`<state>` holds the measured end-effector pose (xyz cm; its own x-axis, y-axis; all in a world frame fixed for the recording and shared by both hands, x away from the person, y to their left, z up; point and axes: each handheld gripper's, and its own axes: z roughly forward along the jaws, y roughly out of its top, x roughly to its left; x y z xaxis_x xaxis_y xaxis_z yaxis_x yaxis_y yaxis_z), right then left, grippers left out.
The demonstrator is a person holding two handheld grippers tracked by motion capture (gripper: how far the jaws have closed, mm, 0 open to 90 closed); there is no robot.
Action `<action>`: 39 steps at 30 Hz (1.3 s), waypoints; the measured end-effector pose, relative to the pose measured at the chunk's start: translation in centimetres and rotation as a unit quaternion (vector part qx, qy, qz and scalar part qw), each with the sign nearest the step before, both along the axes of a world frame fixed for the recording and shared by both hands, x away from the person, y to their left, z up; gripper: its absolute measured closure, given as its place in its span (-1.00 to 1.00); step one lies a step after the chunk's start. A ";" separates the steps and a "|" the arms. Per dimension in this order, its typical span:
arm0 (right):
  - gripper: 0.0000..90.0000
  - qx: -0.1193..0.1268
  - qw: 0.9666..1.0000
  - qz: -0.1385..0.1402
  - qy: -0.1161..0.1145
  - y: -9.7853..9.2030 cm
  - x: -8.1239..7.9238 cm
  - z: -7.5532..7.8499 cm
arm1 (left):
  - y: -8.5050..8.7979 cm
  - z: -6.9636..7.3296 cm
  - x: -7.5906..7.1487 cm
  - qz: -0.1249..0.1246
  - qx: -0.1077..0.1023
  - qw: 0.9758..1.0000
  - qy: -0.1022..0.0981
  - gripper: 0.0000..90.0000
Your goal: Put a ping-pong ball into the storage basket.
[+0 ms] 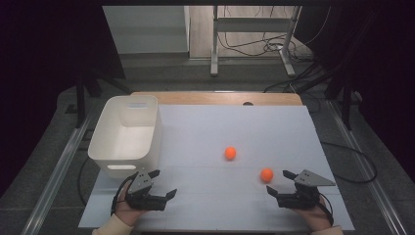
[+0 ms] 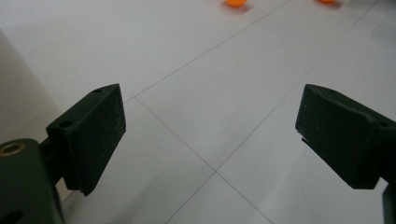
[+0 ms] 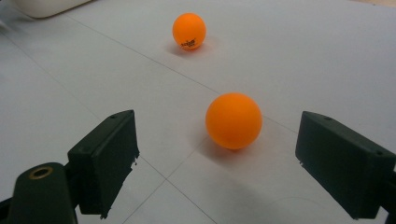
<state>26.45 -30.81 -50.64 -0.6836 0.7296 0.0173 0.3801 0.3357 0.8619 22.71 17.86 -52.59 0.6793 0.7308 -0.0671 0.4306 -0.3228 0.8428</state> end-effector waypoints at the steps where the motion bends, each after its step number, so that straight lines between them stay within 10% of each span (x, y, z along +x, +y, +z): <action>1: -0.69 0.000 1.000 0.001 0.000 0.0 0.0 0.0 | 0.0 0.0 0.0 0.001 -0.001 1.000 0.000 -0.79; 39: -0.69 0.000 1.000 0.016 -0.001 0.6 0.1 0.2 | -1.1 1.8 -0.4 0.000 0.002 1.000 0.007 -0.79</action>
<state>26.55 -30.18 -50.45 -0.7065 0.7075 0.0170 0.3680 0.3468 0.8627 22.30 16.71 -50.74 0.6787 0.7307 -0.0742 0.4425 -0.3261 0.8353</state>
